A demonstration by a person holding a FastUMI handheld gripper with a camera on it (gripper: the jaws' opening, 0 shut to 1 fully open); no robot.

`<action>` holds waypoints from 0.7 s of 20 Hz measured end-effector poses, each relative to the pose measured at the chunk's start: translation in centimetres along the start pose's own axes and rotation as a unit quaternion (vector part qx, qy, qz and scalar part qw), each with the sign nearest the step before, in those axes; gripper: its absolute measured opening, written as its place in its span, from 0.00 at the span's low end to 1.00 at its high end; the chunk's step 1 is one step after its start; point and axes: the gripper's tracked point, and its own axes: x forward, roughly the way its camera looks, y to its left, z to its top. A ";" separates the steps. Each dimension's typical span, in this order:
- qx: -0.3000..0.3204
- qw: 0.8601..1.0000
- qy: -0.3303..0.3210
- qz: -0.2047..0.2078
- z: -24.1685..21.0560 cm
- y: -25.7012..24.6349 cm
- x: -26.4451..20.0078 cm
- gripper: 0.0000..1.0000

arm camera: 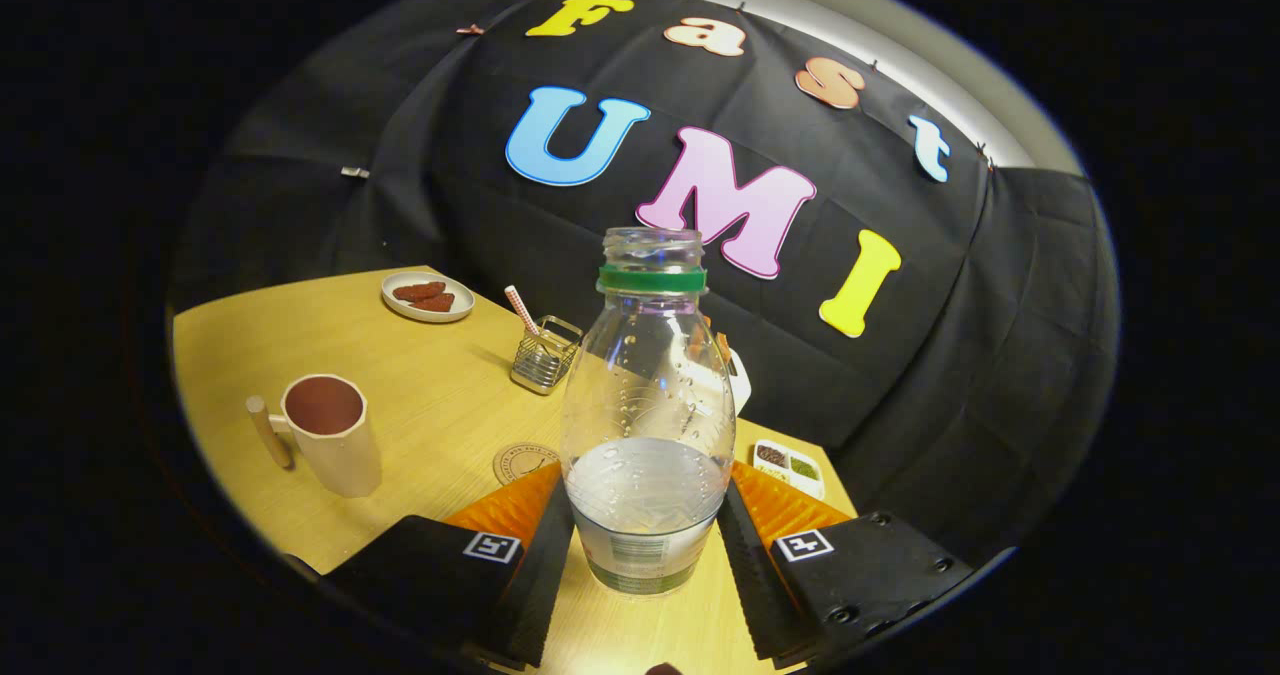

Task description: Take the bottle from table, then pour the juice into the cup, finally place the bottle on the coaster

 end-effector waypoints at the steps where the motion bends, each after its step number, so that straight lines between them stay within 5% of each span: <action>1: -0.025 1.000 0.002 -0.006 0.3 0.3 0.2 0.77; 6: -0.148 0.989 -0.006 -0.002 1.8 2.5 0.7 0.77; 14: -0.239 0.970 -0.002 0.048 3.0 7.1 1.5 0.76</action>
